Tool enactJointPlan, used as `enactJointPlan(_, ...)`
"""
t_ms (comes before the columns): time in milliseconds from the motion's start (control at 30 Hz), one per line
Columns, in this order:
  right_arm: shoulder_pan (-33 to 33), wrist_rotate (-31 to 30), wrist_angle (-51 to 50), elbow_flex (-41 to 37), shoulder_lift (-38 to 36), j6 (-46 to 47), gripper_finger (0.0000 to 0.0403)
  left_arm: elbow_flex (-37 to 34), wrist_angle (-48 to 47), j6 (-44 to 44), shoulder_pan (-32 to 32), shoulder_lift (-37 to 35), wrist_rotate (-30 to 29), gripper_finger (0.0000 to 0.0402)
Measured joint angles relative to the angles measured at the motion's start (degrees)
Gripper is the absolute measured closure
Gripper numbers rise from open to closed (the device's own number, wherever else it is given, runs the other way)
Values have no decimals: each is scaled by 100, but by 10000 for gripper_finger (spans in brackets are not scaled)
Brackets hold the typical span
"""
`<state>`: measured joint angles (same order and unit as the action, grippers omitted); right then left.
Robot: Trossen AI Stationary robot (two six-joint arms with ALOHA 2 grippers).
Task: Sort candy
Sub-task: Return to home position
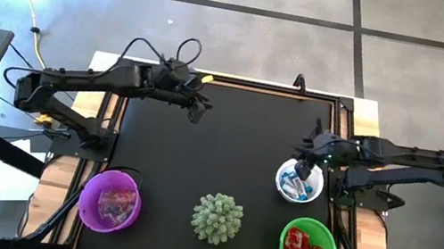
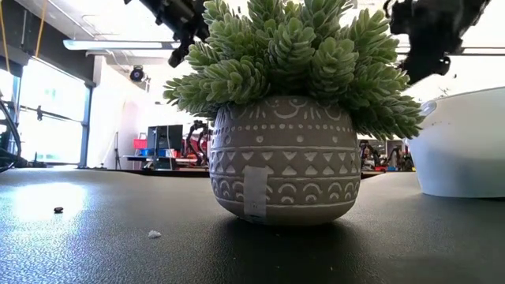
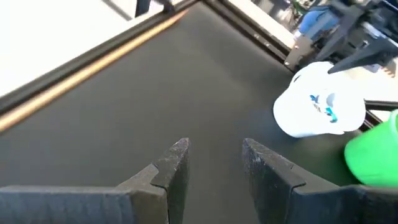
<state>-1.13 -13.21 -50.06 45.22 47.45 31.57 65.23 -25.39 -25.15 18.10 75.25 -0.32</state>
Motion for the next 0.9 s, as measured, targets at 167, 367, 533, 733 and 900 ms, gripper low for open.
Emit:
enactJointPlan(167,-4,10,1678,-597,-449,-291,277,0,-26,714,-363,-454,-187,271)
enactJointPlan(367,-4,366,3356,-1576,-779,-252,277,0,-606,1010,-764,-1119,-202,271)
enactJointPlan(533,-7,514,4751,-2326,-931,214,277,0,-1224,746,-1106,-1640,-371,271)
enactJointPlan(733,-4,509,5823,-2788,-941,192,277,0,-1422,722,-1566,-2008,-401,271)
enactJointPlan(900,-5,509,6672,-3242,-965,143,277,0,-1748,528,-1945,-2073,-661,271)
